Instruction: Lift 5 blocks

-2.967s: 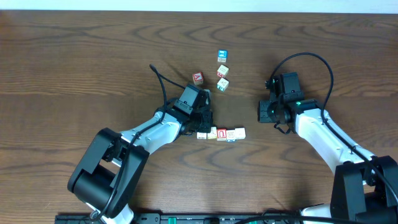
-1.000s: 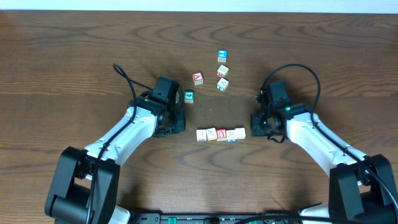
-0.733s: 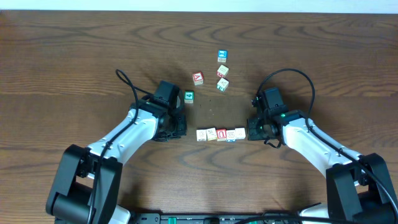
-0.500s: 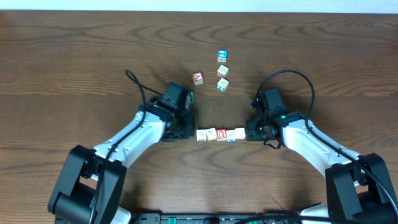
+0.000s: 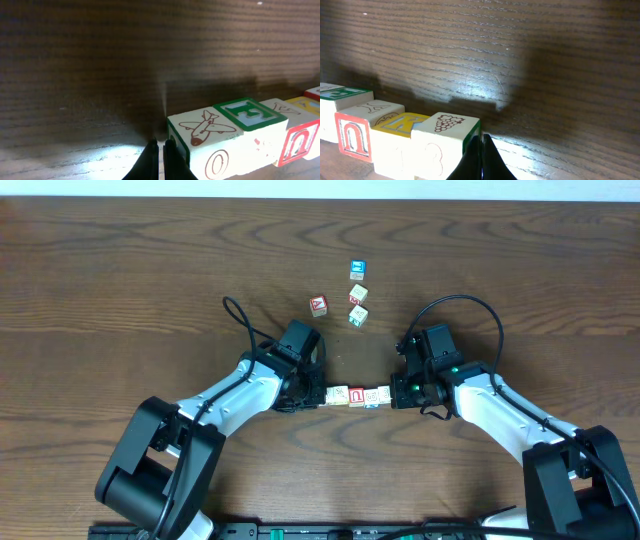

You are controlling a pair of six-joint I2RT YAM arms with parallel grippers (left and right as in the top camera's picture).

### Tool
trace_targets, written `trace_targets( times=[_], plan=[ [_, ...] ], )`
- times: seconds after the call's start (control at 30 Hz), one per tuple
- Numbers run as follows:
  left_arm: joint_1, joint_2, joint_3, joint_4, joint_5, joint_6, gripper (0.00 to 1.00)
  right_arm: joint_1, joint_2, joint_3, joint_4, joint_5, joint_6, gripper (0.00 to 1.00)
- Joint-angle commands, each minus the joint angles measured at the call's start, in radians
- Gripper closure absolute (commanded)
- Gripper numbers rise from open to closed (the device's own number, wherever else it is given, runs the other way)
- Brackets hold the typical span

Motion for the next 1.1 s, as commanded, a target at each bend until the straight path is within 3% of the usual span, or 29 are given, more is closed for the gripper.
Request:
trace_targets(
  times=[0.0, 0.5, 1.07],
  plan=[
    [-0.001, 0.006, -0.008, 0.019, 0.002, -0.019, 0.93, 0.025, 0.002, -0.007, 0.007, -0.042, -0.016, 0.99],
    [-0.001, 0.006, -0.008, 0.026, -0.002, -0.022, 0.93, 0.033, 0.002, -0.007, 0.005, 0.029, -0.001, 0.99],
    [-0.013, 0.006, -0.008, 0.035, 0.034, 0.024, 0.93, 0.036, 0.002, -0.007, 0.048, -0.161, -0.004, 0.99]
  ],
)
